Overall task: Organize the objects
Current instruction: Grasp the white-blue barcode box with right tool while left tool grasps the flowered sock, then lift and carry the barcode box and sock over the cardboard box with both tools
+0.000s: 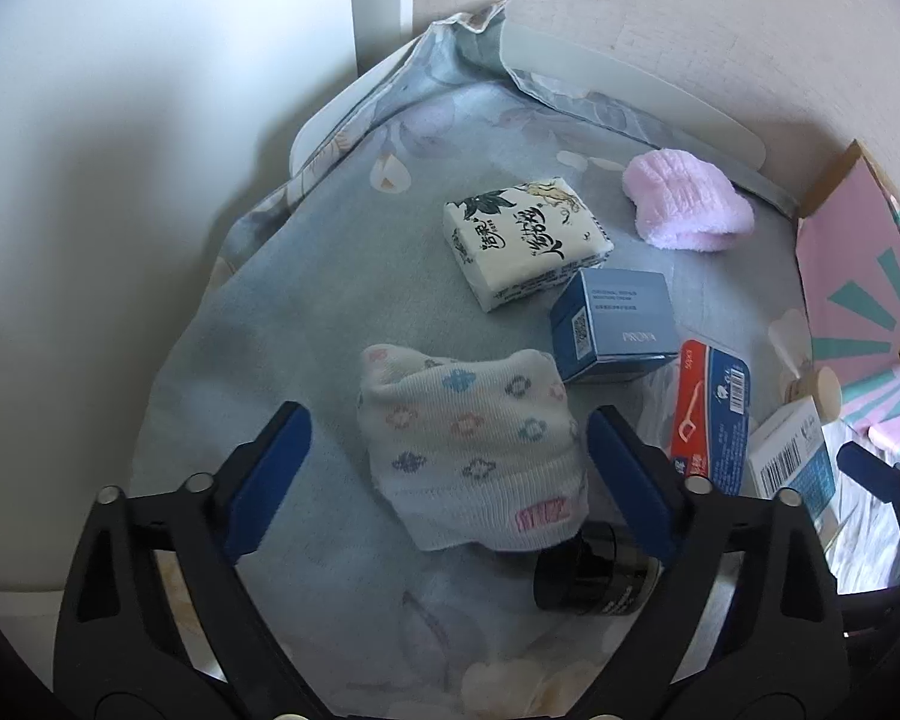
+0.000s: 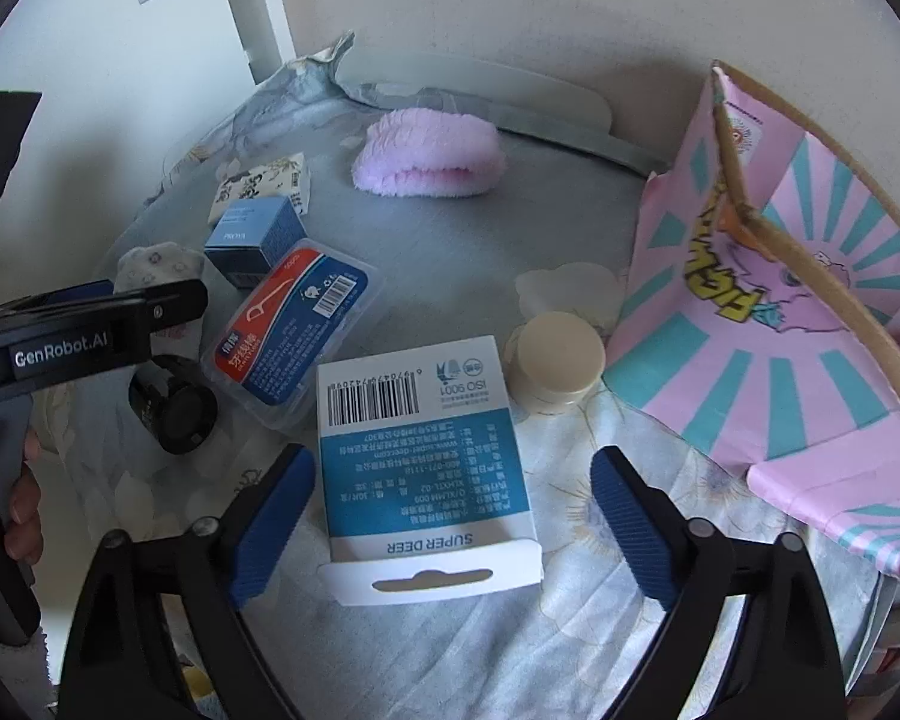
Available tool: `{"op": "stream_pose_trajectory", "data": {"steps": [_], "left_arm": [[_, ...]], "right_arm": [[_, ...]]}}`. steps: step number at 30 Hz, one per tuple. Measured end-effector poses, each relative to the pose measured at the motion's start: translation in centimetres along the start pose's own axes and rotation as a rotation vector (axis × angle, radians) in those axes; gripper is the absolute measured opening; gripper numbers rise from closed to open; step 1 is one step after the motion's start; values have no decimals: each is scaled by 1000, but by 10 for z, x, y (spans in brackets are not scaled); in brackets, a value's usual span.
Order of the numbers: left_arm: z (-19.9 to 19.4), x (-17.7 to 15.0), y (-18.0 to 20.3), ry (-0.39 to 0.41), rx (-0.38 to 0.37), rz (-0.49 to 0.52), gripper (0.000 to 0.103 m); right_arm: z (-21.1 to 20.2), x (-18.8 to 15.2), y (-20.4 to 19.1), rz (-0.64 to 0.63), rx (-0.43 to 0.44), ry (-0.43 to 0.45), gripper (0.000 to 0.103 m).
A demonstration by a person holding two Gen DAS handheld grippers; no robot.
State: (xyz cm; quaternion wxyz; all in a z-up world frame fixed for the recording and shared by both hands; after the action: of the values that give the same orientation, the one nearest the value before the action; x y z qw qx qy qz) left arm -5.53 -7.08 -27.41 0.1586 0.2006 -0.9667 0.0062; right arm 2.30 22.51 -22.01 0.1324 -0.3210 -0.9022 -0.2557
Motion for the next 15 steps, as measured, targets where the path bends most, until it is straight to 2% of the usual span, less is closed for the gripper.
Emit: {"op": "stream_pose_trajectory", "data": {"steps": [2, 4, 6, 7, 15], "left_arm": [[3, 1, 1, -2, 1, 12, 84], [5, 2, 2, 7, -13, 16, 74], [6, 2, 5, 7, -23, 24, 67], [6, 2, 6, 9, -19, 29, 67], [5, 2, 1, 18, -27, 31, 64]], "right_arm": [[2, 1, -1, -8, 5, -8, 84], [4, 1, 0, -9, 22, -15, 78], [5, 0, -2, -15, 40, -22, 68], [6, 0, -3, -20, 44, -25, 65], [3, -4, -3, -13, 42, -22, 63]]}}
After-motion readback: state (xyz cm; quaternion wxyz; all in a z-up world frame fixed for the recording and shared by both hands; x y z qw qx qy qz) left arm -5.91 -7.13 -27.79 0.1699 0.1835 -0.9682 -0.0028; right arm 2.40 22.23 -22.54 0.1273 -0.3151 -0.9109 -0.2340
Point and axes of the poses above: each gripper's, at about its wrist camera, not at the fingertips, and z roughly the way its jaws point, y to its right, x to its top, the point moved 2 cm from there along z, roughly the way its jaws point, and after that the axes turned 7 degrees about -y, right-handed, at the moved point
